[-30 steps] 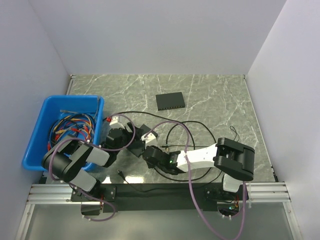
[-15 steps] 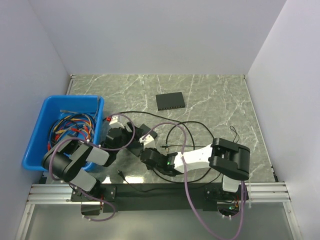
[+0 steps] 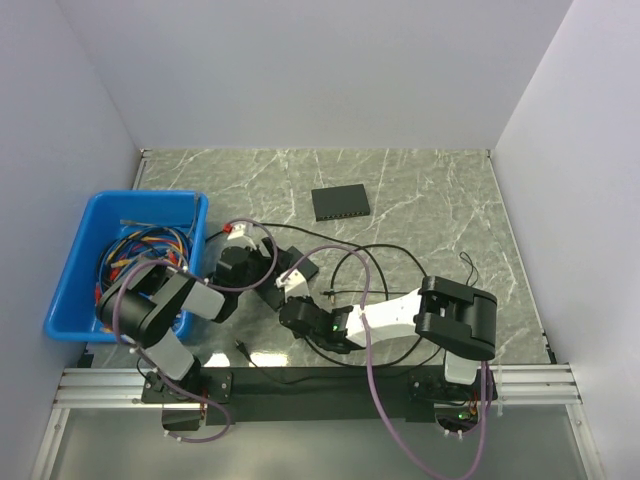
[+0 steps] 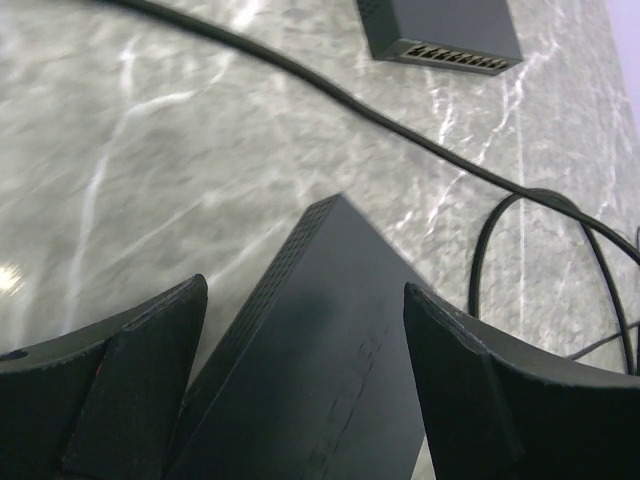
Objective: Insert the plug into the switch port
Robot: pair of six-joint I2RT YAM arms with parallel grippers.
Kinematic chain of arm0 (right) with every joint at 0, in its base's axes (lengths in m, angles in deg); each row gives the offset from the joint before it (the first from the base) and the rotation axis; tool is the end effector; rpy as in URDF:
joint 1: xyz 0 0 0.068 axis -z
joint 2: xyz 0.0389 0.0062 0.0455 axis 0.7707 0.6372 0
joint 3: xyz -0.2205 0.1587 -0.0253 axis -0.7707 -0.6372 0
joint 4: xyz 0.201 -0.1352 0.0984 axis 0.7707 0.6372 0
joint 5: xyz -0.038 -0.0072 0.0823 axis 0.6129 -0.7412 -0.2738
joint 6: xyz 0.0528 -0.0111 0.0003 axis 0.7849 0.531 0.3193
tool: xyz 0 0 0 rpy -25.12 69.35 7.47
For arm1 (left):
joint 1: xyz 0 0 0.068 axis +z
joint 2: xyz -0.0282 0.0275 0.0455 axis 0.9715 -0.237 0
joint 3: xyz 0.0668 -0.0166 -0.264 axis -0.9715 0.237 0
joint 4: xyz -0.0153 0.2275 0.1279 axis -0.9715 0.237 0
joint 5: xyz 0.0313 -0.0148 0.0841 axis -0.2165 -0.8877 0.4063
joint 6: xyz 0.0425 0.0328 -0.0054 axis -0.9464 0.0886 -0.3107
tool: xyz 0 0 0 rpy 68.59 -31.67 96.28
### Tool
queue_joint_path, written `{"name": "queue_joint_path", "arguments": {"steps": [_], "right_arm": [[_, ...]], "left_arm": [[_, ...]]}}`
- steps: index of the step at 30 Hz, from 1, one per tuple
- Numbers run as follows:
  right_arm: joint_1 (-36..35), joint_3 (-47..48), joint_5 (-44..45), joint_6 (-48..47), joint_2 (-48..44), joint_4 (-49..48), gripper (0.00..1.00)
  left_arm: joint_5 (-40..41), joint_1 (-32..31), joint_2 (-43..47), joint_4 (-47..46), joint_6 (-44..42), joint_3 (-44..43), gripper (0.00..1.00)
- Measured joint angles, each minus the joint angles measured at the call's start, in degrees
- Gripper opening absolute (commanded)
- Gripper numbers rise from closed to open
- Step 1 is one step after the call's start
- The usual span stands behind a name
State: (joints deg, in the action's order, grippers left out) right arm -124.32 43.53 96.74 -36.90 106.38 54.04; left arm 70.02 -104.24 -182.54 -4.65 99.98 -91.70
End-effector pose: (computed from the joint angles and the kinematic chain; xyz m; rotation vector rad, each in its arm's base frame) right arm 0.1097 0.3235 0.1390 -0.6819 2.1562 0.4278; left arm 0.2293 -0.1218 0.1202 -0.2295 1.9952 -0.7965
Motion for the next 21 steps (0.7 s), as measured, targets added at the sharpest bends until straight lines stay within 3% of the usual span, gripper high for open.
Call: {"name": "queue_joint_path", "arguments": {"steps": [21], "right_arm": [[-1.60, 2.43, 4.37, -4.70, 2.93, -0.81, 0.00]], "left_arm": [[-4.66, 0.33, -5.03, -3.85, -1.42, -2.69, 0.84]]}}
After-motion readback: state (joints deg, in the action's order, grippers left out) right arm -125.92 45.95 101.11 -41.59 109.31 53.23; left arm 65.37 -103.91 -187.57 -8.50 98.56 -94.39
